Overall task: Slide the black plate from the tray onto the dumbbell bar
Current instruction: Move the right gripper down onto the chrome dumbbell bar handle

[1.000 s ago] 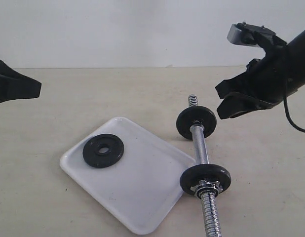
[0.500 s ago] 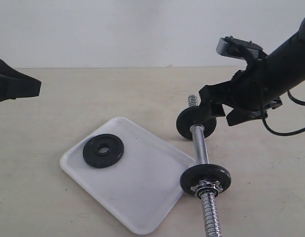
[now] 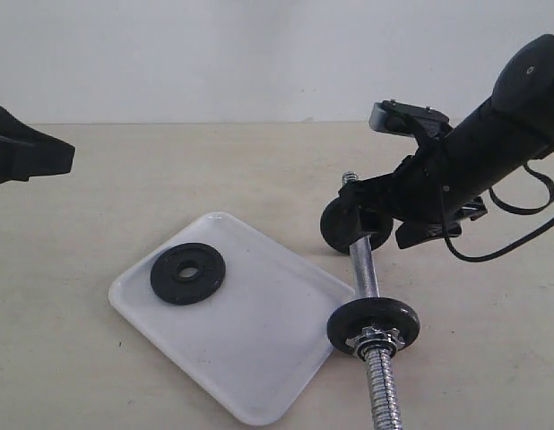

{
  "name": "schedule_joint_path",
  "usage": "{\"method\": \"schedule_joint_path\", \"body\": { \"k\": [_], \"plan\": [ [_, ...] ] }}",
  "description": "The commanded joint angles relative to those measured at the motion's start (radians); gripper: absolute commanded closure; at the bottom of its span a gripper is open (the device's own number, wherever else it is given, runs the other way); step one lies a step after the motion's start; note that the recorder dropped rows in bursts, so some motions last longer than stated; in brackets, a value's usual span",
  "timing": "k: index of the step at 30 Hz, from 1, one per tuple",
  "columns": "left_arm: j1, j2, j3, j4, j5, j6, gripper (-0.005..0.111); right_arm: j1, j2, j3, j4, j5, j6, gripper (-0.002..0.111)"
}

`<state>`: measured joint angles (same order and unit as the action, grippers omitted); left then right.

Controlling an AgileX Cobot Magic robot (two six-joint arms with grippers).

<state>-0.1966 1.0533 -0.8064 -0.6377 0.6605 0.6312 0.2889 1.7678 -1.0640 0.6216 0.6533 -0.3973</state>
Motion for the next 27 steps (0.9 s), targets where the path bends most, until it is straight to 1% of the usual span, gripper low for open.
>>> {"method": "schedule_joint_path", "body": {
  "k": [1,7,17,22,24,26,27],
  "plan": [
    [-0.005,0.001,-0.008,-0.010,-0.017,0.005,0.102,0.002,0.014,-0.005,0.005,-0.017,0.006,0.036],
    [-0.005,0.001,-0.008,-0.010,-0.043,0.024,0.102,0.002,0.022,-0.005,0.039,-0.038,0.006,0.036],
    [-0.005,0.001,-0.008,-0.010,-0.051,0.044,0.102,0.002,0.080,-0.005,0.094,-0.087,-0.006,0.036],
    [-0.005,0.001,-0.008,-0.010,-0.061,0.051,0.102,0.002,0.125,-0.005,0.106,-0.062,-0.006,0.036],
    [-0.005,0.001,-0.008,-0.010,-0.061,0.051,0.102,0.002,0.127,-0.005,0.145,-0.067,-0.006,0.036],
    [-0.005,0.001,-0.008,-0.010,-0.070,0.051,0.102,0.002,0.127,-0.005,0.180,-0.071,-0.031,0.038],
    [-0.005,0.001,-0.008,-0.010,-0.072,0.051,0.102,0.002,0.127,-0.005,0.180,-0.071,-0.033,0.043]
  ]
}}
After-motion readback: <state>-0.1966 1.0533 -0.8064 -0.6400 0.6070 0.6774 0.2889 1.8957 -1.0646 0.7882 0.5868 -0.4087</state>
